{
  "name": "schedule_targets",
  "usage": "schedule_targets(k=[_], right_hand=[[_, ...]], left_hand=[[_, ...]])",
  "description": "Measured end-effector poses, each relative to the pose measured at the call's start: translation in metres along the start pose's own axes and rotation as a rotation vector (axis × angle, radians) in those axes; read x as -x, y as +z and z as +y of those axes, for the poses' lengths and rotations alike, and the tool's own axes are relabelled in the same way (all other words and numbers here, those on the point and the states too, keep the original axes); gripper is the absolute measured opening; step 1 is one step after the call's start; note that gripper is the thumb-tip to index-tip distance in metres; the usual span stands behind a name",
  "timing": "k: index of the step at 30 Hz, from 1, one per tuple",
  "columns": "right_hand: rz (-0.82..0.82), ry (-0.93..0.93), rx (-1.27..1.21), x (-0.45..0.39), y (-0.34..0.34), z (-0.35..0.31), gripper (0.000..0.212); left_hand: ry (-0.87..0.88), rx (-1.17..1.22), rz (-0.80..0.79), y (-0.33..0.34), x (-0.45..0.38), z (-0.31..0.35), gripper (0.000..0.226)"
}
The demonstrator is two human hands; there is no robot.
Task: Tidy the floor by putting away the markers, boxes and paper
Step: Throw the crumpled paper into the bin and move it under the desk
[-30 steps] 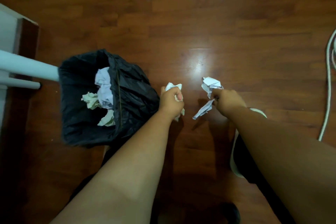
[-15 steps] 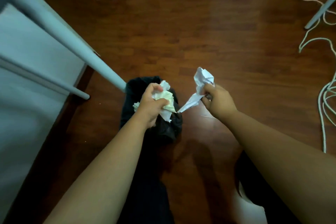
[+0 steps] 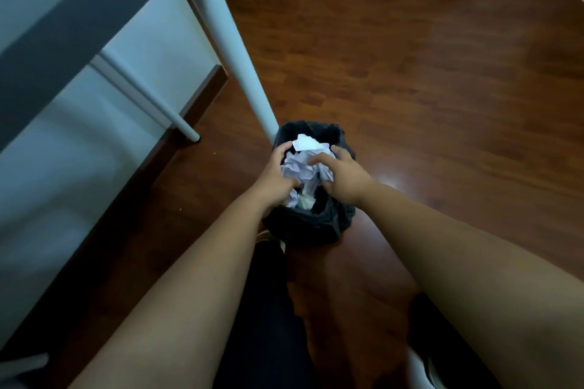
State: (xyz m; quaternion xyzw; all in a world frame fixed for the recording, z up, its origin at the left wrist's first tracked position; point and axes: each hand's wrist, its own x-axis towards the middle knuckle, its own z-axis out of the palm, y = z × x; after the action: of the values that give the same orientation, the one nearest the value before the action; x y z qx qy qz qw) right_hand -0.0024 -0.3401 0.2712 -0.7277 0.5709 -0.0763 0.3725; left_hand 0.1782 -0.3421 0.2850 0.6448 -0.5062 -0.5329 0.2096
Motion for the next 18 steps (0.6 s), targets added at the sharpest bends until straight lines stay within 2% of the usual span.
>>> schedule_targets(k=[2,3,5,6,7,9,11,13,16,18], right_hand=[[0.026,-0.055,-0.062,-0.001,0.004,0.006,0.044],[0.060,-0.051,-0.097,-0.002,0.007,0.009,0.041],[0.141,0.003,-0.103,-0.007,0.008,0.014,0.036],[0.149,0.022,-0.037,-0.008,0.008,0.016,0.036],[0.106,0.033,0.089,-0.009,0.008,0.018,0.037],[-0.085,0.008,0.393,-0.007,0.011,0.021,0.046],[-0.217,-0.022,0.537,0.001,0.019,0.025,0.058],[-0.232,-0.022,0.507,0.011,0.027,0.028,0.063],[-0.217,-0.020,0.384,0.023,0.035,0.025,0.049],[-0.163,-0.024,0.282,0.026,0.034,0.018,0.040]], left_hand=[[-0.041,0.076,0.079,-0.002,0.003,-0.006,0.071],[-0.025,0.036,0.168,-0.004,0.005,-0.010,0.066],[0.047,-0.139,0.345,-0.011,0.010,-0.022,0.053],[0.059,-0.244,0.374,-0.014,0.013,-0.029,0.049],[0.044,-0.370,0.355,-0.015,0.018,-0.038,0.047],[-0.038,-0.644,0.230,-0.014,0.029,-0.055,0.046],[-0.105,-0.774,0.111,-0.010,0.042,-0.070,0.046],[-0.121,-0.761,0.108,-0.007,0.048,-0.078,0.051],[-0.169,-0.610,0.208,-0.013,0.051,-0.073,0.054],[-0.215,-0.504,0.181,-0.022,0.053,-0.066,0.057]])
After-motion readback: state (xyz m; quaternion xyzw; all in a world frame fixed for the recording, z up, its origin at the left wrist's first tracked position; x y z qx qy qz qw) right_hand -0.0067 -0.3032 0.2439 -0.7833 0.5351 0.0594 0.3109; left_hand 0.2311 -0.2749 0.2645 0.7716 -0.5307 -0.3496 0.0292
